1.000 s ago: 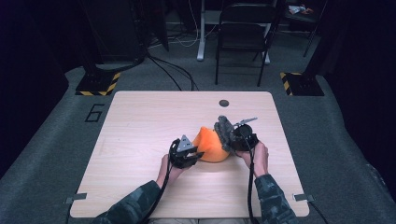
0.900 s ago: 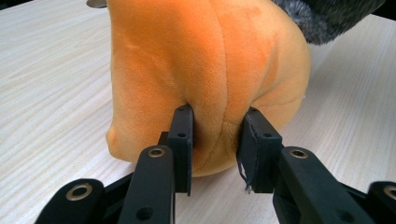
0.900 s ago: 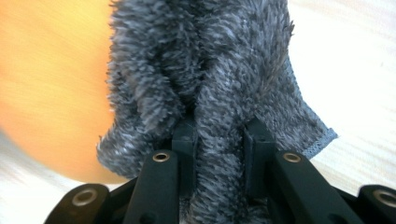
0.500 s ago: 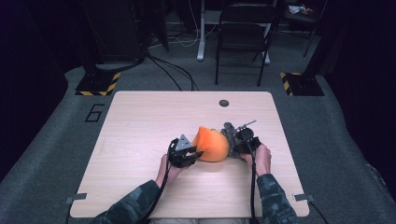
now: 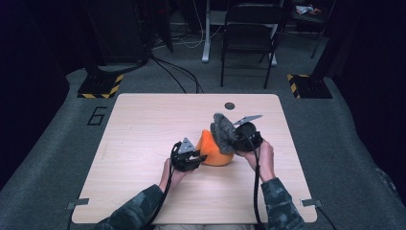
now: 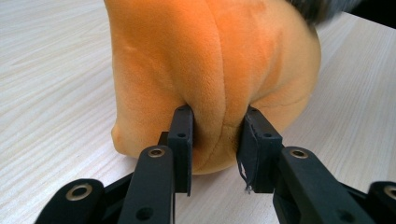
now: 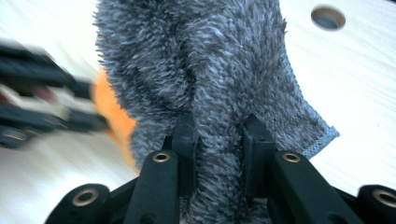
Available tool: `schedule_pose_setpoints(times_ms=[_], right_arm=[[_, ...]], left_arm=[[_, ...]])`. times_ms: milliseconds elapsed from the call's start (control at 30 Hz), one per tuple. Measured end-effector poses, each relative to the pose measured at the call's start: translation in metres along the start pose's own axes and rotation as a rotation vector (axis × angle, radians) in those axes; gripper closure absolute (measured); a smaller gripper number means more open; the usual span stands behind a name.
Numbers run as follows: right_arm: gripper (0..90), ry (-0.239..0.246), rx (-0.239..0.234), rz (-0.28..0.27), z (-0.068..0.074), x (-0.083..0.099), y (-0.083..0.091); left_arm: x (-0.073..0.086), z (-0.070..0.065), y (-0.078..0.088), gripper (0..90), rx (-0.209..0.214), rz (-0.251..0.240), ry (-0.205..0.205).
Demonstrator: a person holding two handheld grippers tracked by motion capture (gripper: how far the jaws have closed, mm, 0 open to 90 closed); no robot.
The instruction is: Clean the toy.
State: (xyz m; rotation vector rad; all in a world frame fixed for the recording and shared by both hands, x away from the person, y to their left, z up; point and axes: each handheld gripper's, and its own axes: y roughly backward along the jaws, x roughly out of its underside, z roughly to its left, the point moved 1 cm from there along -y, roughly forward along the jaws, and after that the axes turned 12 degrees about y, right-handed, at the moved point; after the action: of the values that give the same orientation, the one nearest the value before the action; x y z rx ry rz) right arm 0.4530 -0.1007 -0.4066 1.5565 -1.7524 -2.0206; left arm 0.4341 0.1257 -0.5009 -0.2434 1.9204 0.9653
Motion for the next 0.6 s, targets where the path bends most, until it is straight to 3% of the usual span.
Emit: schedule_pose_setpoints(times_ms=[67,200,300,400,500,600], right_arm=[[71.1,0.030,0.025,0.061,0.007,0.003,-0.017],[71.1,0.011,0.013,0.041,0.002,0.009,-0.023],[71.1,0.000,0.000,0.033,-0.003,0.012,-0.025],[71.1,-0.005,-0.002,0.026,-0.002,0.013,-0.026],[71.1,0.006,0.013,0.033,-0.001,0.012,-0.026],[71.0,0.009,0.002,0.032,-0.004,0.012,-0.025]], left_arm=[[-0.002,-0.002,0.003,58.4,-0.022,-0.006,-0.037],[-0.002,-0.008,0.004,42.7,-0.061,-0.005,-0.098],[0.001,-0.008,-0.003,36.5,-0.087,0.007,-0.122],[0.004,-0.009,-0.008,36.8,-0.106,0.015,-0.156],[0.004,-0.009,-0.008,46.9,-0.107,0.011,-0.172],[0.004,-0.007,-0.009,60.3,-0.099,-0.003,-0.155]])
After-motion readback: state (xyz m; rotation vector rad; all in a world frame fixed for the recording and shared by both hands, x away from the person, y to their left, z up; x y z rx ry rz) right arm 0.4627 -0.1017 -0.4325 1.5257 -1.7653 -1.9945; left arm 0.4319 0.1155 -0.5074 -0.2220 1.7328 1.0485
